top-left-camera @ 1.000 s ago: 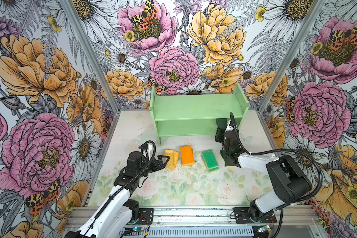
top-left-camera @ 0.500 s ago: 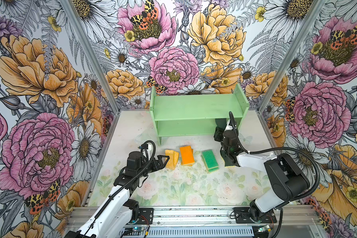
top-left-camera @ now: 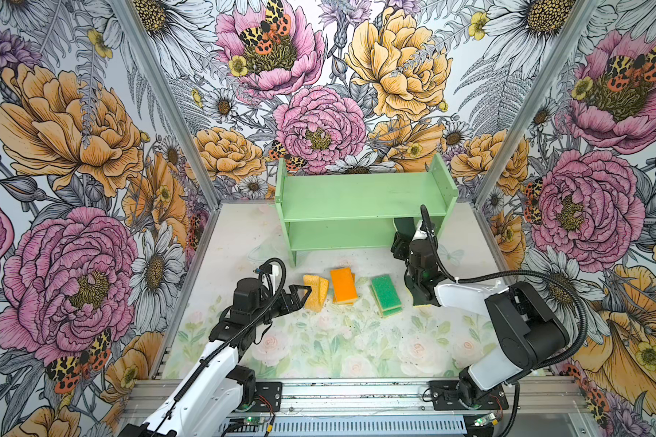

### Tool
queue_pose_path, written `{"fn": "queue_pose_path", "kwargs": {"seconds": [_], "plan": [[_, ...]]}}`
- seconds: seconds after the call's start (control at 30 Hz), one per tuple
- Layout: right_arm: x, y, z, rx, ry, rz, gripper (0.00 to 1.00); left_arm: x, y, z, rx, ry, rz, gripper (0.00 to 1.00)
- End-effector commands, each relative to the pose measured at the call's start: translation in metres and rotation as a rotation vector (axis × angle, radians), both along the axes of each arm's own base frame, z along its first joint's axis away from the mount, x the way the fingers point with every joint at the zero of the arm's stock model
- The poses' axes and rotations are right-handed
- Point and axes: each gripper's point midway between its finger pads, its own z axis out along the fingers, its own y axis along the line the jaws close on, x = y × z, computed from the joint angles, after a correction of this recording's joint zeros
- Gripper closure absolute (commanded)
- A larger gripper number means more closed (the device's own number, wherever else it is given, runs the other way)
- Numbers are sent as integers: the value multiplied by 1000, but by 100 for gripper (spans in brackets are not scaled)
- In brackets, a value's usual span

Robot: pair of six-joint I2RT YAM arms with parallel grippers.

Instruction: Place and organize the cleaning sponges onto the shelf

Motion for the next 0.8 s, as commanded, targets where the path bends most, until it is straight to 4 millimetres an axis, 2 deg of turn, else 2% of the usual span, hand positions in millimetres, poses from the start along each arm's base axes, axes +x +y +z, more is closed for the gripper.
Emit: {"fn": "queue_pose_path", "kwargs": {"seconds": [0.0,0.1,0.43,0.77], "plan": [[3,2,-2,5,0,-15,30,2,1,3,13,-27,-10,1],[3,3,-3,1,0,-18,27,1,1,3,14,-26,-10,1],[4,3,-6,10,-1,-39,27,0,1,4,12,-28,-10,1],[2,6,2,9,-22,-31,26,0,1,3,12,-27,-9,1]]}}
